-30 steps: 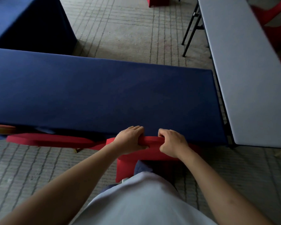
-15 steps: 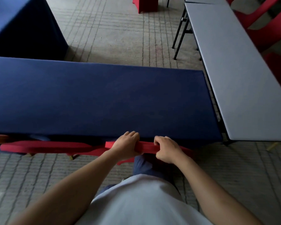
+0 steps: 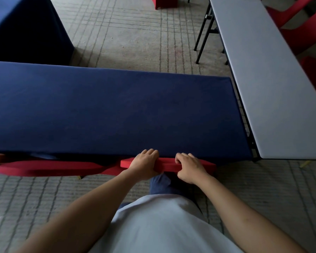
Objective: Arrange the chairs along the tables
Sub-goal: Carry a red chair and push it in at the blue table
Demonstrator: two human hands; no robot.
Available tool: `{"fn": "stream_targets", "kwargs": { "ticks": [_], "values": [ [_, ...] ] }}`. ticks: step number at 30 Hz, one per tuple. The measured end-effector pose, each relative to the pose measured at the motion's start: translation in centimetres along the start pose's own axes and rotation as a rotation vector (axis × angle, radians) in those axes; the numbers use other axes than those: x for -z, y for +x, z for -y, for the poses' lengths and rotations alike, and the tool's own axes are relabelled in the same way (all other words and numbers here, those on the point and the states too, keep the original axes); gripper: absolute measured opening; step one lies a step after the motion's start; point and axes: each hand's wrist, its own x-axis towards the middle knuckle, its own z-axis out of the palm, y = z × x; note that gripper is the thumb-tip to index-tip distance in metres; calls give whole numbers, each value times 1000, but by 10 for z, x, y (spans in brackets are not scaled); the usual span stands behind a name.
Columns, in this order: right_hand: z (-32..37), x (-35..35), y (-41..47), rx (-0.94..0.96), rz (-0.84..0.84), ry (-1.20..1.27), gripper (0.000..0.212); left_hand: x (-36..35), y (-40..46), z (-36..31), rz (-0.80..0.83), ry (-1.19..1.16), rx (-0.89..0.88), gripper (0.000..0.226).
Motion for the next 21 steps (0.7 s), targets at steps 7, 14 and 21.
{"fn": "stream_targets", "kwargs": {
  "ticks": [7, 14, 21],
  "values": [
    [-12, -19, 6, -90, -8, 124, 33, -13, 5, 10, 117, -80, 166, 61],
    [-15, -40, -5, -69, -104, 103, 45, -20, -5, 12, 60, -134, 184, 61],
    [-13, -55, -21, -172, -62, -72, 79, -24, -22, 3, 42, -176, 432, 88]
  ]
}}
